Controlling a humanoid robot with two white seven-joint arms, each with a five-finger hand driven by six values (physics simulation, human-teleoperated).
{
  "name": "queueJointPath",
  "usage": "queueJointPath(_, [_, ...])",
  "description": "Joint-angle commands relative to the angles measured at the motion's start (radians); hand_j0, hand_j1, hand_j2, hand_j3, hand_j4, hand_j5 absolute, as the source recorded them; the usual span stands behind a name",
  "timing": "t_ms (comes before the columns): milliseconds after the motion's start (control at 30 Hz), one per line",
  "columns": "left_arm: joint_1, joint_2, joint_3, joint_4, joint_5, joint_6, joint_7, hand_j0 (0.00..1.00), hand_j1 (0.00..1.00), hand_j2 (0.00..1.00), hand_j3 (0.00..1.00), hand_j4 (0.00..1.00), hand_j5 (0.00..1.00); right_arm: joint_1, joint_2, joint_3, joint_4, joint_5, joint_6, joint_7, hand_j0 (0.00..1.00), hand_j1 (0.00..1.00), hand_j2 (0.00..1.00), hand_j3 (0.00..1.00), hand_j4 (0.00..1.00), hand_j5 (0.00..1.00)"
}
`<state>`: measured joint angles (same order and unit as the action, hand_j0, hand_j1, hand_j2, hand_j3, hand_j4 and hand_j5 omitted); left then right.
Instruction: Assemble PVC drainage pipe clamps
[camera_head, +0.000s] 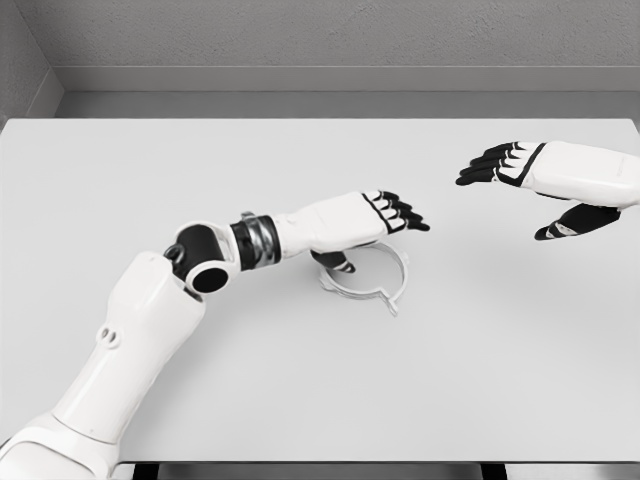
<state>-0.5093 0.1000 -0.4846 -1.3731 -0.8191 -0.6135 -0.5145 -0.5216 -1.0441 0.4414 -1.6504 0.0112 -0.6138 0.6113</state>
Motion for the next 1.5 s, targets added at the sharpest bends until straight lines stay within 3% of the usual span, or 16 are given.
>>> queueJointPath(0, [0.002,0.021,-0.003,-0.018,0.009,0.003,0.001,1.0,1.0,1.0,1.0,1.0,1.0,0.0,-0.002,-0.001,0.0,-0.007,0.003,0.0,1.0,1.0,1.0,1.0,1.0,1.0])
queueJointPath(133, [0.02,0.064,0.003,-0.06,0.012,0.003,0.001,1.0,1.0,1.0,1.0,1.0,1.0,0.0,-0.002,-0.004,0.0,-0.008,0.003,0.0,1.0,1.0,1.0,1.0,1.0,1.0])
queueJointPath(567, [0.011,0.063,-0.005,-0.055,0.005,0.003,0.001,1.0,1.0,1.0,1.0,1.0,1.0,0.0,-0.002,-0.004,0.0,-0.008,0.003,0.0,1.0,1.0,1.0,1.0,1.0,1.0])
queueJointPath(800, [-0.029,0.052,-0.017,-0.001,-0.117,0.003,0.001,1.0,1.0,1.0,1.0,1.0,1.0,0.0,-0.002,-0.004,-0.006,-0.008,0.003,0.0,1.0,1.0,1.0,1.0,1.0,1.0])
queueJointPath(1167, [-0.014,0.05,-0.04,-0.12,-0.107,0.003,0.001,1.0,1.0,1.0,1.0,1.0,1.0,0.009,-0.02,-0.004,0.018,0.003,0.003,0.0,1.0,1.0,1.0,1.0,1.0,1.0])
queueJointPath(1267, [-0.014,0.046,-0.065,-0.12,-0.114,0.003,0.001,1.0,1.0,1.0,1.0,1.0,1.0,0.028,-0.02,-0.004,0.055,0.007,0.003,0.0,1.0,1.0,1.0,1.0,1.0,1.0])
queueJointPath(1467, [-0.014,0.033,-0.097,-0.104,-0.121,0.003,0.001,1.0,1.0,1.0,1.0,1.0,1.0,0.02,-0.028,-0.009,0.03,-0.004,0.003,0.0,1.0,1.0,1.0,1.0,1.0,1.0])
